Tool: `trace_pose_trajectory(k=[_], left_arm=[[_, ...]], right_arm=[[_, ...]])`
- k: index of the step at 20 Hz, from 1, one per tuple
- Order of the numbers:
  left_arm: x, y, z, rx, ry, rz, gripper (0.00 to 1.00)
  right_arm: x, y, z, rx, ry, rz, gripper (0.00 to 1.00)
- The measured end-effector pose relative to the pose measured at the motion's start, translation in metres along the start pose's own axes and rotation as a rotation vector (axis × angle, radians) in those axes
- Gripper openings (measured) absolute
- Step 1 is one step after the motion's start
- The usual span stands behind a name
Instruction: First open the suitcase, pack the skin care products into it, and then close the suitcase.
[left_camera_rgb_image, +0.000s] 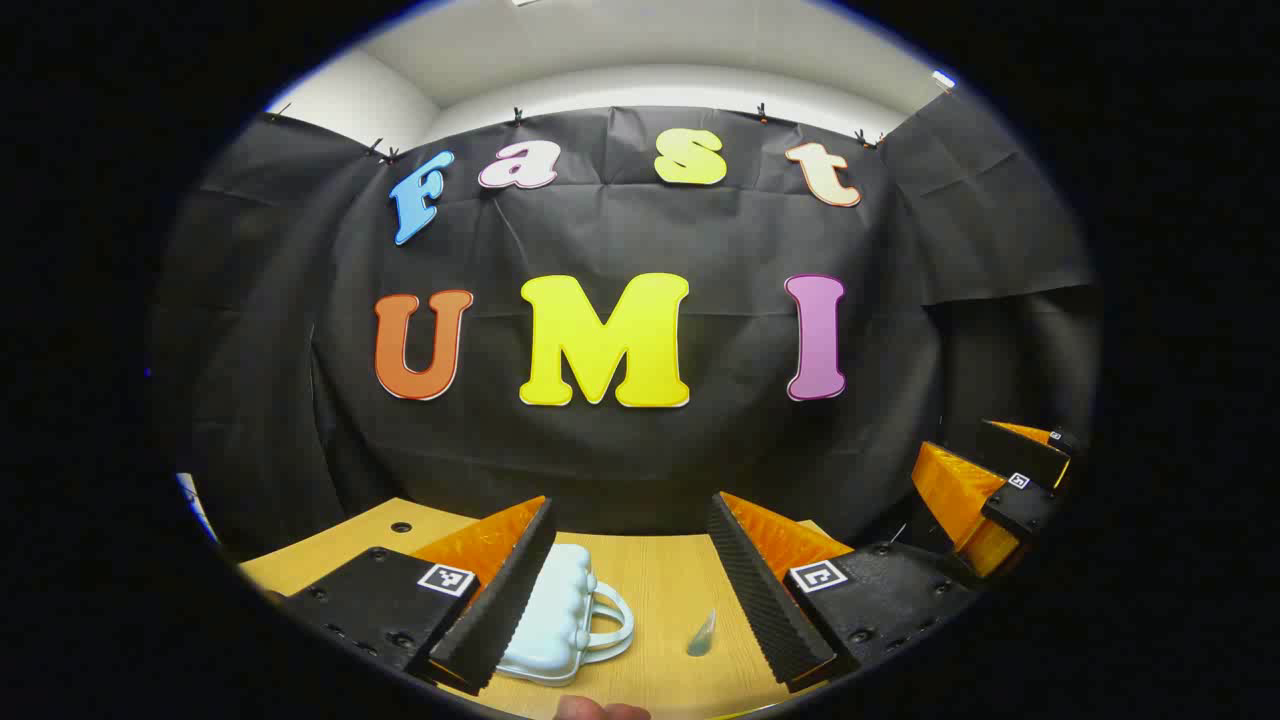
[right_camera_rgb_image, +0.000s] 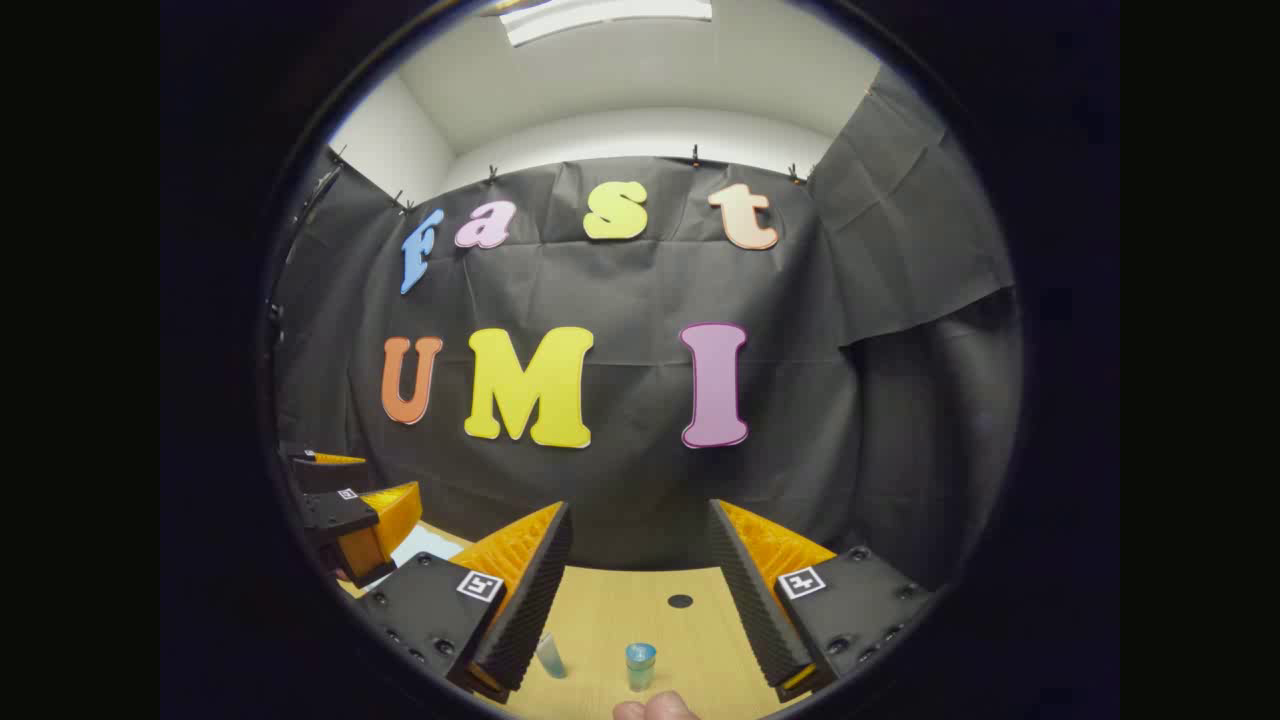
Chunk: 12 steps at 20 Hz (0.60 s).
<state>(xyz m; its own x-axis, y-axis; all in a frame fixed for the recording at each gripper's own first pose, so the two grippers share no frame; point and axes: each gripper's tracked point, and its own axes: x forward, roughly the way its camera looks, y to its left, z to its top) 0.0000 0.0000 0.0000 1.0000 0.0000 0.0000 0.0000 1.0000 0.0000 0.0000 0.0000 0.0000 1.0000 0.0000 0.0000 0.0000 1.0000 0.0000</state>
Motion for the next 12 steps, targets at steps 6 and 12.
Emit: trace_pose_trajectory(k=[6,12], left_arm=[[0.0003,-0.0033,-0.0016,0.01,0.007,-0.004,0.98],[-0.0008,-0.0048,-0.0024,0.018,0.007,-0.011,0.98]], right_arm=[[0.0002,-0.0061,-0.0012,0.003,-0.001,0.006,0.81],[0.0,-0.0112,-0.0029,0.003,0.001,0.003,0.81]])
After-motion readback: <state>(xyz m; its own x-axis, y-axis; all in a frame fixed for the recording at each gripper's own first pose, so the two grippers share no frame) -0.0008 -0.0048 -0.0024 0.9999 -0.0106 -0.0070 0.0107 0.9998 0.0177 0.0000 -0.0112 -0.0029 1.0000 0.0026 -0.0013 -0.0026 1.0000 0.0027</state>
